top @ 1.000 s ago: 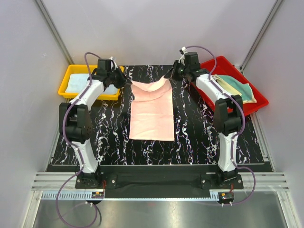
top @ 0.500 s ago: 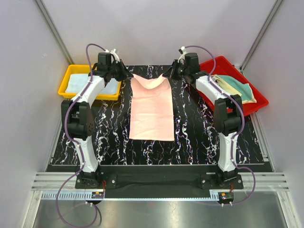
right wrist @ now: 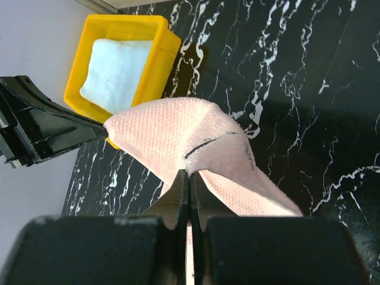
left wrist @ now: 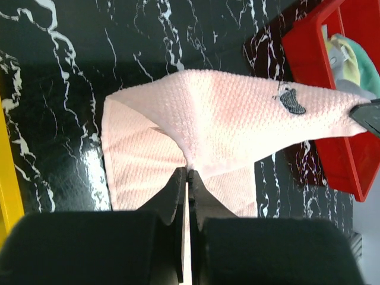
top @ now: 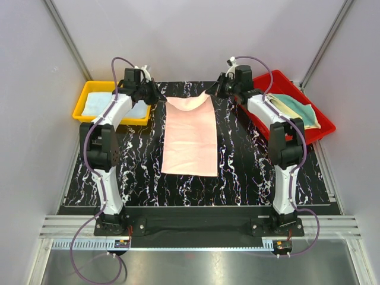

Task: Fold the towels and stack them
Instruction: Fold the towel

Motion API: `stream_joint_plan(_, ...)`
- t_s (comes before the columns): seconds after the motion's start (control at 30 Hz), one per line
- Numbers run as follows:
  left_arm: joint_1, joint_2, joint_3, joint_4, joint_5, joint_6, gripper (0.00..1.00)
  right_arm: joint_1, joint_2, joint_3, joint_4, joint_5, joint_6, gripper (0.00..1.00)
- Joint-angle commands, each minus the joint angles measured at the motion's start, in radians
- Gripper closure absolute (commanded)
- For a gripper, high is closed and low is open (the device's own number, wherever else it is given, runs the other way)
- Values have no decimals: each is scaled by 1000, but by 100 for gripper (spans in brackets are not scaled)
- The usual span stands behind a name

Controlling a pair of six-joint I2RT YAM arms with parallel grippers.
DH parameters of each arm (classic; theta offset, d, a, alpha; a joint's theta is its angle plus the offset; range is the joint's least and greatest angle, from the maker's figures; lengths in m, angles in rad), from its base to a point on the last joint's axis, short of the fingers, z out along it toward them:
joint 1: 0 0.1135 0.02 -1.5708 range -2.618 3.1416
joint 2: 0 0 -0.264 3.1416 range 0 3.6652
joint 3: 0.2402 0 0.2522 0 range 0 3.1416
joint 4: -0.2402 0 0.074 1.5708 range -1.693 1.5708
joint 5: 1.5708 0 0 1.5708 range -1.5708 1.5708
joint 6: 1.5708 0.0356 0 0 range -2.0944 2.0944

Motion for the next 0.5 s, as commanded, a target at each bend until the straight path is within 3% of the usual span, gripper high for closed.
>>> stream_joint_plan(0.0,4,-38,-17,-34,-2,20,100,-6,-15,-16,-40,-24,-4,100)
stream_joint_plan(0.3,4,-178,-196,-98,70,-46,100,-5,-81,-122,-292,-30,-7,97)
stream_joint_plan(0.47,-8,-276,-350,-135,58,-44,100,-5,-183,-321,-288,-31,-4,96)
